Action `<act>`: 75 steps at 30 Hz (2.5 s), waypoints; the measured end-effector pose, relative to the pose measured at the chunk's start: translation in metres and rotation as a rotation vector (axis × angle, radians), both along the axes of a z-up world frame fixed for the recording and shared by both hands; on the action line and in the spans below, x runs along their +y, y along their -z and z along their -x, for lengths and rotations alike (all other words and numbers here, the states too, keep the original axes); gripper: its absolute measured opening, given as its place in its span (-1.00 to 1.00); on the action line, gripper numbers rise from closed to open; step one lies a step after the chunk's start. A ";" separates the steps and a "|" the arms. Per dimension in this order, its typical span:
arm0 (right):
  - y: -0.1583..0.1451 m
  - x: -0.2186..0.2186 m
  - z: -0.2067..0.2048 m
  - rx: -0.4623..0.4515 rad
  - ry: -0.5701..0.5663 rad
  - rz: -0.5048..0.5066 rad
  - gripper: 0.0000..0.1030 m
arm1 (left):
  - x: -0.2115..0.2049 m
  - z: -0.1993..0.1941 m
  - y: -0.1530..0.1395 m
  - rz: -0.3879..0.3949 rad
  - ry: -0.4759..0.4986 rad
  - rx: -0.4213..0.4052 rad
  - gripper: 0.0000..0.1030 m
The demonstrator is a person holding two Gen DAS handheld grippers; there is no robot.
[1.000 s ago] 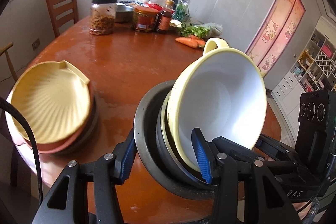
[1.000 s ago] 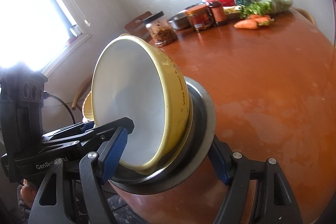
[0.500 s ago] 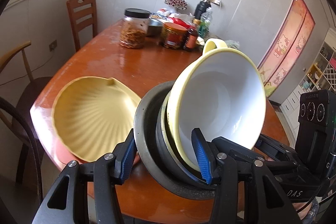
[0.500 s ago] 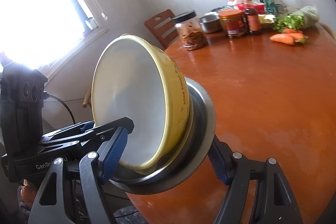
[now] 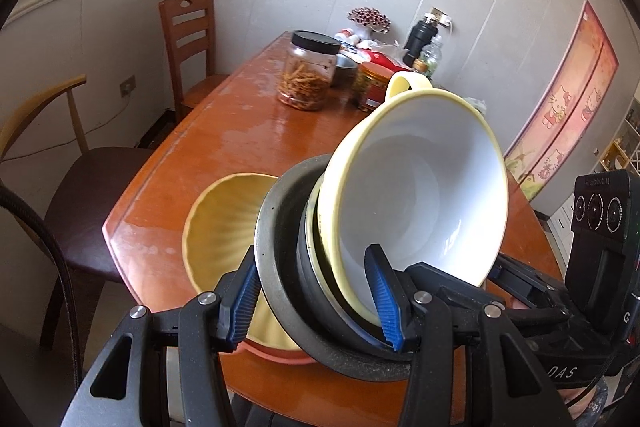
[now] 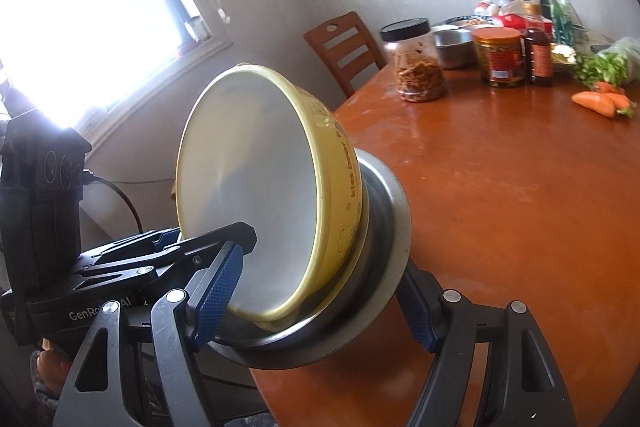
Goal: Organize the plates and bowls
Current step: 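Carry the bowl stack over the orange plate stack with the right gripper, then lower the bowl stack onto the yellow shell plate with the right gripper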
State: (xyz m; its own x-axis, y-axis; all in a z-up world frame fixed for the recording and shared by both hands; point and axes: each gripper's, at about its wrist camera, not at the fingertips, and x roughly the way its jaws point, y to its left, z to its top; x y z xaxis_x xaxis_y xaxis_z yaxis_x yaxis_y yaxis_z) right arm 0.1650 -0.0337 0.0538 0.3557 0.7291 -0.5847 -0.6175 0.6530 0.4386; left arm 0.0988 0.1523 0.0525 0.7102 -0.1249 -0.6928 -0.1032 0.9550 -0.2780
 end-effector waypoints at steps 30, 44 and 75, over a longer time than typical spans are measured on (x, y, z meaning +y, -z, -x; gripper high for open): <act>0.025 0.049 -0.022 0.038 -0.084 0.011 0.48 | 0.035 -0.008 0.019 -0.003 -0.068 0.045 -0.01; 0.028 0.053 -0.022 0.050 -0.096 0.016 0.48 | 0.035 -0.006 0.024 -0.008 -0.076 0.052 -0.01; 0.035 0.047 -0.030 0.053 -0.079 -0.005 0.48 | 0.033 -0.011 0.032 0.013 -0.083 0.052 -0.01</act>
